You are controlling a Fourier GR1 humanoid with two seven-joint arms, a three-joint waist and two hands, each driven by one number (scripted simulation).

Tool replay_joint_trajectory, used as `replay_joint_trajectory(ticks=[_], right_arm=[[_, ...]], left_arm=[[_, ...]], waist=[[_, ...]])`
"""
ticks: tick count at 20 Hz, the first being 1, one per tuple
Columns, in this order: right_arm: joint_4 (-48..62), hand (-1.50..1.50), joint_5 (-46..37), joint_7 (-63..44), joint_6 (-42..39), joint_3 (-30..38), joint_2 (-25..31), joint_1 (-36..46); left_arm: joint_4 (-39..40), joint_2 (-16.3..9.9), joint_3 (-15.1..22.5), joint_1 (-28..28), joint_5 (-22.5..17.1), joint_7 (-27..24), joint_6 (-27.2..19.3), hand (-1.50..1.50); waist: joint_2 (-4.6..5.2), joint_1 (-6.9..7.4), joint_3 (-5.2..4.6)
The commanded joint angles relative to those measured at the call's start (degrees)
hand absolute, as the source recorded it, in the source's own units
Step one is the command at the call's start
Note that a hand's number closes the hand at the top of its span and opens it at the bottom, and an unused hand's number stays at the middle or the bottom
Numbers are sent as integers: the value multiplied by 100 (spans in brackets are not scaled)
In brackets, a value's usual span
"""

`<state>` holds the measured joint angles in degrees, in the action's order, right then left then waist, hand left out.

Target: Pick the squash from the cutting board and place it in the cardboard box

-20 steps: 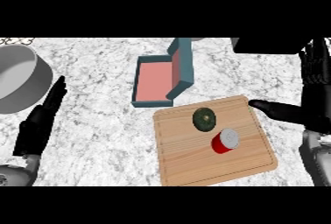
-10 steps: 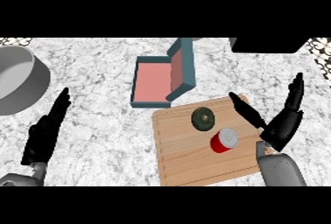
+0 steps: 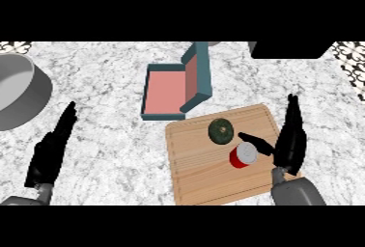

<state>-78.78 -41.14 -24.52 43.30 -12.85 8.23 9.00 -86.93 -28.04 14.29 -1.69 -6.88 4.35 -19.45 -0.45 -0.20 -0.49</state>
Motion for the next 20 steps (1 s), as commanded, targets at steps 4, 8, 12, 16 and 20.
replay_joint_trajectory(ticks=[4, 8, 12, 16, 20], right_arm=[[-227, -150, -642, -2292, -2485, -742, 34, 284], [-823, -150, -523, -3788, -3857, -763, -187, 1071], [-949, -150, -830, -4854, -4391, -1003, -787, 1365], [-861, -150, -856, -5289, -4301, -986, -813, 1628], [-465, -150, -905, -5266, -4330, -777, -817, 1722]], left_arm=[[104, 88, 43, 22, 39, -48, 13, 0], [114, 119, -16, -57, 79, -40, -6, 0], [137, 284, 39, 36, 198, -132, -40, 0], [418, 401, -32, -214, 254, -122, 52, 0], [39, 265, -142, 208, 144, -203, 222, 0]], waist=[[-14, -22, -8], [8, 8, 26], [27, 23, 41], [39, 10, 44], [38, 71, 46]])
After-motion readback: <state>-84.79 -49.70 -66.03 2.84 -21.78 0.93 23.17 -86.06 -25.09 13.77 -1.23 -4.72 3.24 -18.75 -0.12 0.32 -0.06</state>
